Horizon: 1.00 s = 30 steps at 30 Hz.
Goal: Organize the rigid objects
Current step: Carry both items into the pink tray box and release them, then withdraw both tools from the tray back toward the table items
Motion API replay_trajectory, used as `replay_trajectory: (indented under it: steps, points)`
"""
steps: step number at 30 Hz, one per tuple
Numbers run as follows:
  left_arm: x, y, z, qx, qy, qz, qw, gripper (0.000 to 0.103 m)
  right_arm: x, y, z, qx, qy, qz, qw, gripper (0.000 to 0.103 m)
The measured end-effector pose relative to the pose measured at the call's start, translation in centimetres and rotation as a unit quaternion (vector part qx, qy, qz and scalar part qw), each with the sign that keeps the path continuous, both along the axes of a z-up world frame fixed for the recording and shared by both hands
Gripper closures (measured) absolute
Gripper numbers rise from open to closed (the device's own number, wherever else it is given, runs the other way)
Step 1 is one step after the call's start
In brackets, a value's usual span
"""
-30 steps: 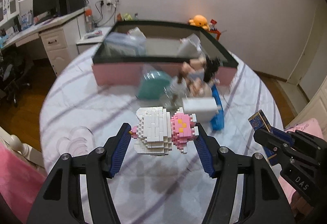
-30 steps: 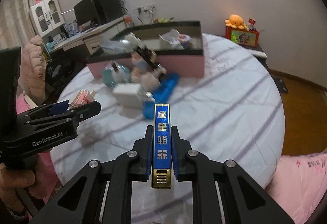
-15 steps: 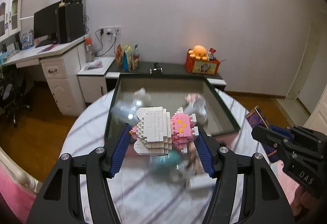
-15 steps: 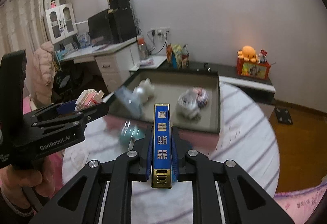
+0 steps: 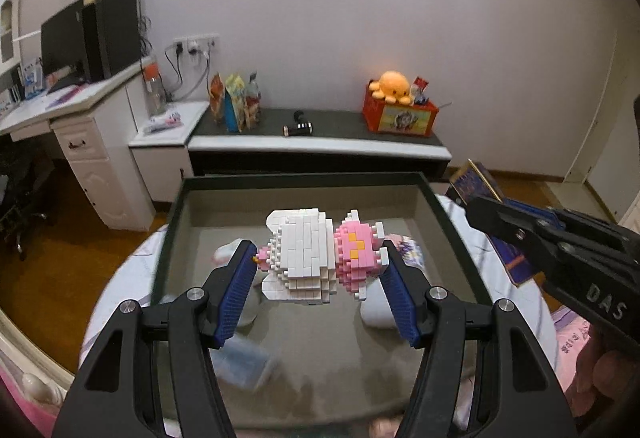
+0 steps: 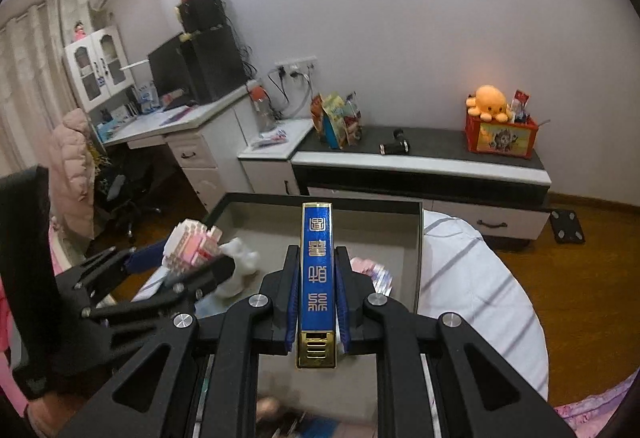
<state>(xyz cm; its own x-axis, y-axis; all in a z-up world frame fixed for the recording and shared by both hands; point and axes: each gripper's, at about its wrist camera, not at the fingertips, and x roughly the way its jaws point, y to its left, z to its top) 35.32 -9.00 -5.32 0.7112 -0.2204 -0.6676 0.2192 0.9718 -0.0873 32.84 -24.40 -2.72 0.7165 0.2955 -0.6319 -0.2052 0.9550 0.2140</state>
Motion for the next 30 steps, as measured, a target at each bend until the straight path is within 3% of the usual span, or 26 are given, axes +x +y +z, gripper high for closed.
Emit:
replay_trajectory:
  steps: [9,13,15,17,20,21,22,23,24,27,30]
  points:
    - [5.0,-2.3,-4.5,0.03,0.057,-0.001,0.9979,0.04,6.7,-1.6,-5.3,0.003,0.069,-0.007,0.998,0.087]
    - [5.2,-2.6,-4.7,0.046,0.063,0.001,0.997,0.039,7.7,-1.7,-6.2,0.002,0.083,-0.004,0.997,0.087]
    - [5.1,-2.7,-4.6,0.057,0.062,0.002,0.9965,0.028,7.9,-1.5,-6.4,-0.001,0.088,-0.001,0.996,0.087]
    - [4.7,-2.5,-4.3,0.055,0.056,0.009,0.9968,0.01,7.9,-1.4,-6.7,-0.001,0.093,0.0,0.996,0.087]
    - [4.1,-2.1,-3.6,0.057,0.045,0.014,0.9973,0.003,7.7,-1.5,-6.9,0.003,0.101,0.0,0.995,0.084]
    - [3.7,-1.9,-3.3,0.06,0.042,0.018,0.9972,0.002,7.5,-1.6,-6.8,0.007,0.103,-0.002,0.995,0.065]
    - [3.4,-1.7,-3.1,0.063,0.038,0.022,0.997,0.002,7.4,-1.7,-6.8,0.012,0.105,-0.004,0.994,0.036]
    - [2.8,-1.4,-2.8,0.065,0.033,0.028,0.9969,0.002,7.1,-1.7,-6.7,0.025,0.1,0.004,0.995,0.031]
    - [2.1,-1.1,-2.5,0.062,0.026,0.033,0.9972,0.002,6.7,-1.6,-6.4,0.032,0.095,0.009,0.995,0.018]
    - [-0.3,0.3,-1.5,0.034,0.013,0.042,0.9984,0.001,5.4,-0.9,-5.3,0.01,0.08,-0.004,0.997,0.001]
    - [-2.5,1.4,-0.8,0.025,0.004,0.047,0.9986,0.0,3.4,-0.7,-4.2,0.025,0.065,-0.008,0.998,0.0]
